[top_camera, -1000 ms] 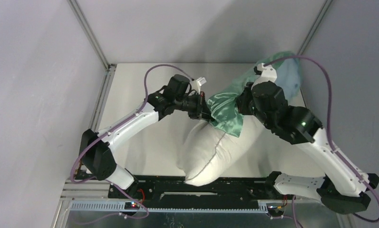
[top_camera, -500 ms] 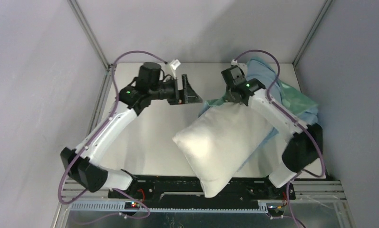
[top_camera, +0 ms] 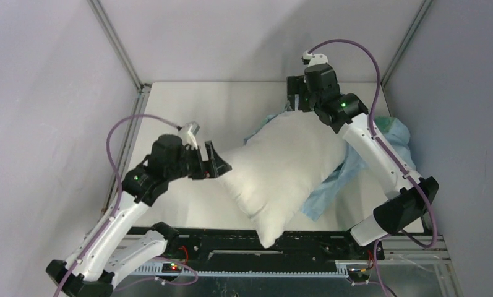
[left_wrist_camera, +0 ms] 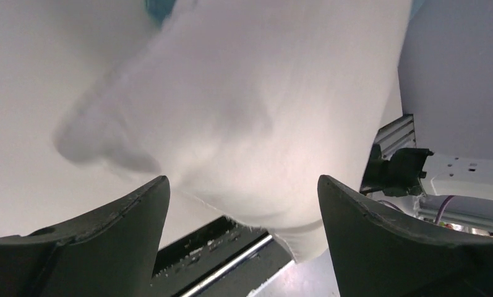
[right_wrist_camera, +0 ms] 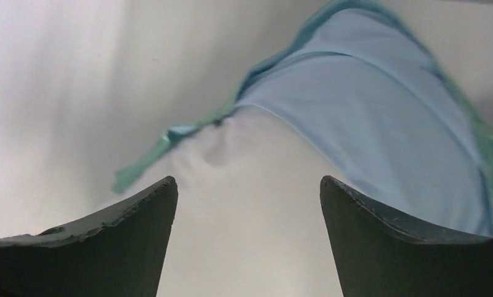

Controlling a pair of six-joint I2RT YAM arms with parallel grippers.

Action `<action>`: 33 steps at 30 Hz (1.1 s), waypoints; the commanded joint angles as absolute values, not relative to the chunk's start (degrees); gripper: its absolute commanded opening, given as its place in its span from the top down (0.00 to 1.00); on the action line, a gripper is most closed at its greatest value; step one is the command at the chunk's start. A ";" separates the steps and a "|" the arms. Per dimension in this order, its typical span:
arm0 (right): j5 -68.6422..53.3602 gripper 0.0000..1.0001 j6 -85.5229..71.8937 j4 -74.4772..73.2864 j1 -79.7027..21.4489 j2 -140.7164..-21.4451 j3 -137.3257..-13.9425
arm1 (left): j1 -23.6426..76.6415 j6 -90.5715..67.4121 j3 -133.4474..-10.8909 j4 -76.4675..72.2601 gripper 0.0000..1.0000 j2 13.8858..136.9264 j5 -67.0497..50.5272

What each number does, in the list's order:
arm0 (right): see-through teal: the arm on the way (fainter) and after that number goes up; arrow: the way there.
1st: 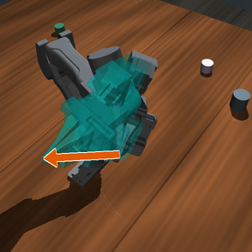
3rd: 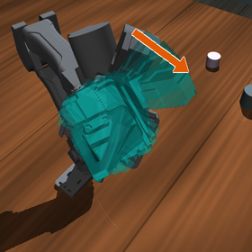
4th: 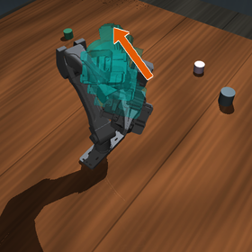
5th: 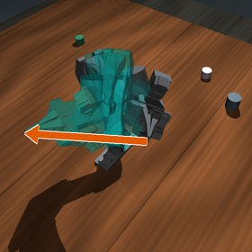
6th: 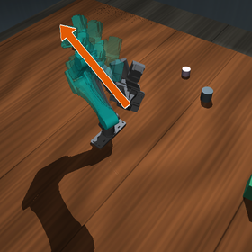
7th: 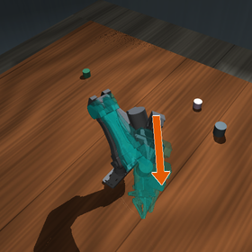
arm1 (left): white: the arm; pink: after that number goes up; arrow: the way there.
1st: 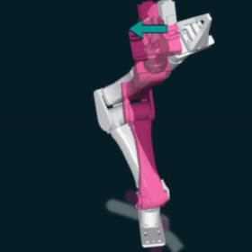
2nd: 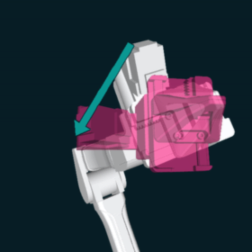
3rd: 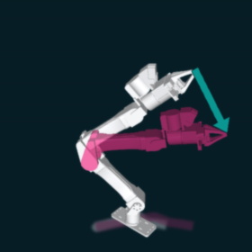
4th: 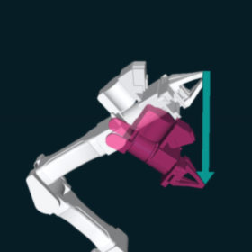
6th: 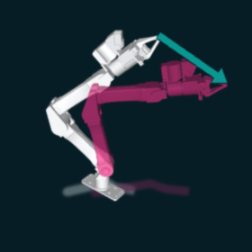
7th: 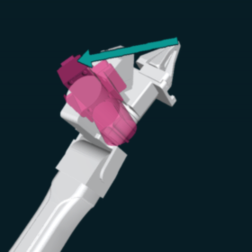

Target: Put the pillow into the pillowcase

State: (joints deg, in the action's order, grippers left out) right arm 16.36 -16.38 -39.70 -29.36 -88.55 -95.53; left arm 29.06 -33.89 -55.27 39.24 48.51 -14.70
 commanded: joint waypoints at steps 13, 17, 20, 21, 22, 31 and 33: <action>28.19 0.16 1.74 -37.18 -24.26 -96.27 -91.80 | 33.46 -52.87 -32.16 14.89 0.05 43.51 -10.46; 30.10 0.20 1.92 -37.02 -23.35 -98.53 -92.00 | 33.49 -55.54 -30.63 9.29 0.06 46.31 -5.82; 31.22 0.27 2.07 -37.15 -22.57 -100.78 -92.65 | 33.49 -56.12 -30.63 7.77 0.13 48.53 -2.36; 31.77 0.30 1.92 -37.37 -22.25 -101.59 -93.06 | 33.49 -55.93 -30.79 7.66 0.17 49.18 -1.36; 32.49 0.32 1.71 -37.38 -22.13 -102.18 -93.34 | 33.42 -55.78 -30.84 7.71 0.22 49.70 -0.41; 37.03 0.48 -2.78 -40.19 -18.36 -108.71 -99.57 | 32.35 -54.10 -31.54 9.48 0.74 51.60 2.46; 38.37 0.50 -3.10 -39.85 -18.33 -109.57 -100.53 | 32.26 -53.74 -31.64 9.90 0.76 51.51 2.62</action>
